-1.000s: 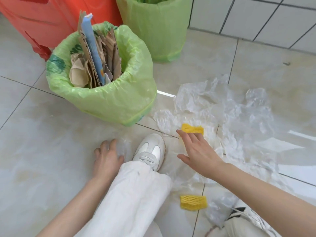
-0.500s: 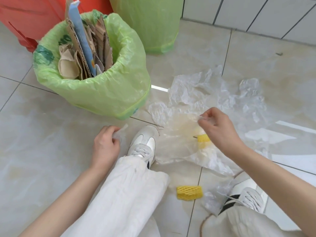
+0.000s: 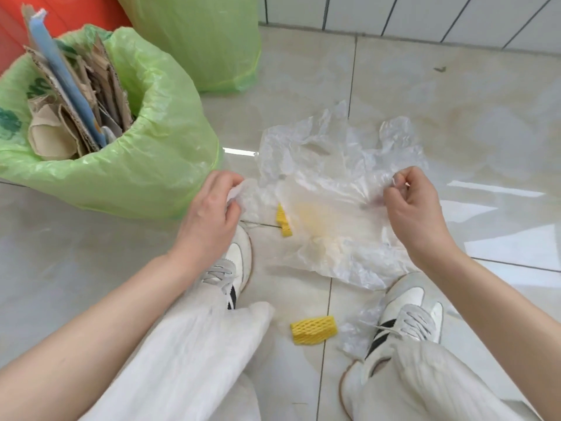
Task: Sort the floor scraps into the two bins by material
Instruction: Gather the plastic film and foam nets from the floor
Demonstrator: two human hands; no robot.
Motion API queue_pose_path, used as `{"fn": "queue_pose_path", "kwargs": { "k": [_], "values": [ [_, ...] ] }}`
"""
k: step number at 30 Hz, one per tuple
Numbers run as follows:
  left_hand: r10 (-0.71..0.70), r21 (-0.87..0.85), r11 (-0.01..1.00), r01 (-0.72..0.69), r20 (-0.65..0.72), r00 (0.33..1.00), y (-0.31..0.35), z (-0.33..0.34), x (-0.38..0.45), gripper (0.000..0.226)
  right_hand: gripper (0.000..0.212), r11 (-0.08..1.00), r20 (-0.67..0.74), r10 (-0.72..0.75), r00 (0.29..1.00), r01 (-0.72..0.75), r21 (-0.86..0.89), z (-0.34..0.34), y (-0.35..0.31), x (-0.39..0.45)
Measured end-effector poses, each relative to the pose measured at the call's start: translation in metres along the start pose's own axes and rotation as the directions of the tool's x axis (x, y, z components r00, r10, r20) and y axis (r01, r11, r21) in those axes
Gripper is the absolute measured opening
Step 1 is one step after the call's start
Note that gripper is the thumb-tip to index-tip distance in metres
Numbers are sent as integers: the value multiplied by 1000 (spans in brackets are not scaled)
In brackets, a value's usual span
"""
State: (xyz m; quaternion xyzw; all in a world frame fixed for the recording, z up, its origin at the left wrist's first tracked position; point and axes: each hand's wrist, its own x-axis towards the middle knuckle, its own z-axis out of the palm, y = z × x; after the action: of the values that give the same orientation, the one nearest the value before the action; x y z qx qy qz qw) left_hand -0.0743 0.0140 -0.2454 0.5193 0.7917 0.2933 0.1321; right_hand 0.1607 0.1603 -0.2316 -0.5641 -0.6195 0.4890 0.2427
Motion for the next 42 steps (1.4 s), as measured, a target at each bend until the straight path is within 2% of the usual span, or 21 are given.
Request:
{"fn": "queue_pose_path", "kwargs": {
  "k": [4,6,9,11,14,16,18,22,26,32,35,38,40,42],
  "values": [
    [125,-61,991,-115,196,973,26,24,11,37,15,998,31,5,1000,-3,-66,-8,11,-9],
    [163,-45,987,-156,308,937,38,42,14,32,12,996,58,7,998,-1,-91,-13,18,-12],
    [107,25,991,-129,421,901,60,67,15,22,9,998,116,15,993,-8,-64,-21,22,-15],
    [70,22,996,-86,411,909,76,78,12,20,22,994,144,18,989,-3,-107,-26,23,-17],
    [65,22,997,-80,396,916,83,87,-13,21,41,937,259,57,964,38,-347,-31,25,-21],
    [95,55,990,-132,432,897,74,91,-34,28,56,857,360,101,928,102,-504,-30,35,-27],
    [137,100,972,-211,486,863,59,96,-44,38,63,791,416,128,900,160,-590,-29,49,-36],
    [108,133,971,-199,499,860,42,99,-37,62,62,743,456,200,867,169,-647,-34,65,-53],
    [127,199,944,-263,516,847,43,100,-34,72,67,573,527,48,848,409,-710,-36,82,-56],
    [75,342,838,-424,698,712,40,116,-35,69,63,373,538,-25,843,507,-777,-25,114,-48],
    [89,374,781,-500,726,682,35,123,-44,63,64,347,545,-54,837,527,-776,-19,124,-61],
    [196,363,733,-575,697,689,27,123,-41,59,57,348,510,-65,858,498,-794,-14,134,-76],
    [243,385,699,-603,665,707,21,124,-40,58,54,377,480,-49,876,461,-803,-9,140,-79],
    [255,389,717,-578,626,737,19,123,-41,54,49,433,457,-20,889,420,-798,-4,144,-76]
  ]
}}
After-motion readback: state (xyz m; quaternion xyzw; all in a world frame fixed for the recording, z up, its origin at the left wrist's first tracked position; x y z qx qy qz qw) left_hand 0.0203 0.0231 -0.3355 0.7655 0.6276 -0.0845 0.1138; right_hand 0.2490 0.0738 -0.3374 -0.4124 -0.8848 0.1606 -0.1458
